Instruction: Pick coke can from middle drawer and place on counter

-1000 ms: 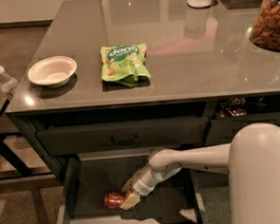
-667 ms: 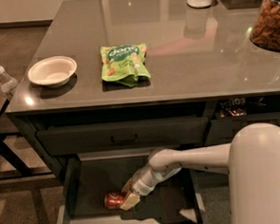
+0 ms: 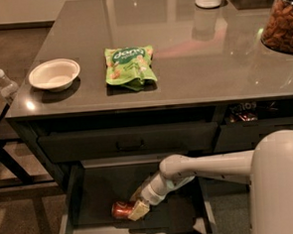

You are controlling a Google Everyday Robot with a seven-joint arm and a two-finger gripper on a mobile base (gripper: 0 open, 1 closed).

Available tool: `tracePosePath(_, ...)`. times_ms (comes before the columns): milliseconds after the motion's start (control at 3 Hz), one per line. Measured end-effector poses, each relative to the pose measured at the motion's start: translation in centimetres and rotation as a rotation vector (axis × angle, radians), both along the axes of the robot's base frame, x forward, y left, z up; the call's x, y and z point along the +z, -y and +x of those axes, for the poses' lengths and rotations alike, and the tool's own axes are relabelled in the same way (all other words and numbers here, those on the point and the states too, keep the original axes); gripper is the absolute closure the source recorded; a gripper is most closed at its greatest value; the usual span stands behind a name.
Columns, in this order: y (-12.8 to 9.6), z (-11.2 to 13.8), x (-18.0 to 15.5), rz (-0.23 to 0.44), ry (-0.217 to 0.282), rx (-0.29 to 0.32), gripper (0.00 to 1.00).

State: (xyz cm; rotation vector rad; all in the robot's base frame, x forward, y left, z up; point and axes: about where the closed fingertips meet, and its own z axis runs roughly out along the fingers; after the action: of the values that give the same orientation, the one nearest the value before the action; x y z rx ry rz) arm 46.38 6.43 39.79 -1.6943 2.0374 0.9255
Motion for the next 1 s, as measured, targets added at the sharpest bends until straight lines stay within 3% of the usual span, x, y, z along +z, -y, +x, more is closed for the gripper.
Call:
tracePosePath(667, 5.0, -2.8, 4.3, -0.086, -0.007, -0.135, 1.00)
tracePosePath(1000, 5.2, -3.1, 4.5, -0.093, -0.006, -0.133, 1.00)
